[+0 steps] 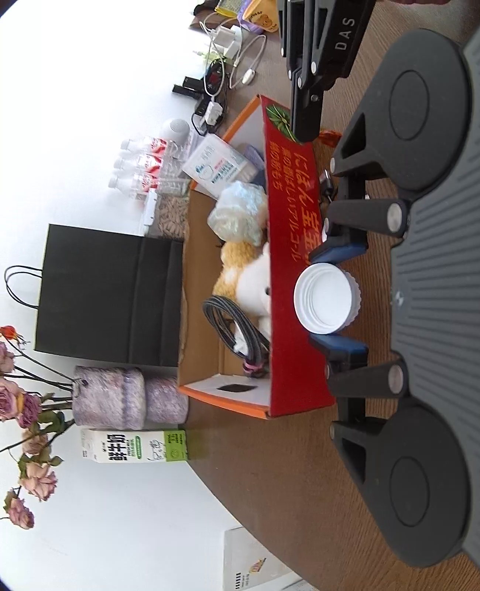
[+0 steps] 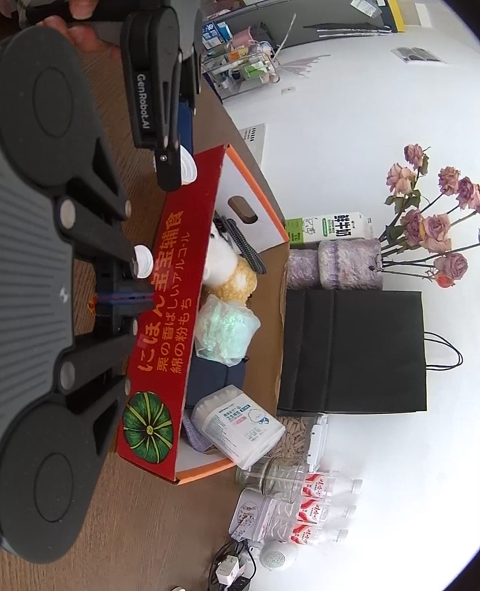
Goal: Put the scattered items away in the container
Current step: 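Carry the white cap and orange item into the box and open both tools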
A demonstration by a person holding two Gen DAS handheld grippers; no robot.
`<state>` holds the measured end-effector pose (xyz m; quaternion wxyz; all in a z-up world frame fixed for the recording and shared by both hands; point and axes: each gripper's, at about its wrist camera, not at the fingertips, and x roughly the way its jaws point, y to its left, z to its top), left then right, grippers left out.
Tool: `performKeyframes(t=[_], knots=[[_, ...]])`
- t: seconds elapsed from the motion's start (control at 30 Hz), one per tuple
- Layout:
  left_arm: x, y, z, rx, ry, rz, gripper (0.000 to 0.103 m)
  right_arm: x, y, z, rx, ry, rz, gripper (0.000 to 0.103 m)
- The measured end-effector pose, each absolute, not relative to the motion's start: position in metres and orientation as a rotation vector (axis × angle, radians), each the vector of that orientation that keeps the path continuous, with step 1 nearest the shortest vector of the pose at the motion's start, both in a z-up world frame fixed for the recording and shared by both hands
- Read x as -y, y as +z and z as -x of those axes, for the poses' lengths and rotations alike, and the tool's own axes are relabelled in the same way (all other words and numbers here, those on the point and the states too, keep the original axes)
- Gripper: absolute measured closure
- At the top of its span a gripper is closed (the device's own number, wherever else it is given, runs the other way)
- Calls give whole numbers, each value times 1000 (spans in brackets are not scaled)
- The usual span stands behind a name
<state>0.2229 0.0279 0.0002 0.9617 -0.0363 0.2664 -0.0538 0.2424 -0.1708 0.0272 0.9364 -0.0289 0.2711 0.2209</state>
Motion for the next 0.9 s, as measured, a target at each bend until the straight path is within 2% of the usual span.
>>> performKeyframes(t=[0.43,0.9], knots=[[-13,39,-233,-460,-125,44,62,178,65,-244,-428,449,45,102],[-6,54,-298,-423,-105,53,62,184,84,-314,-351,396,-3,102]])
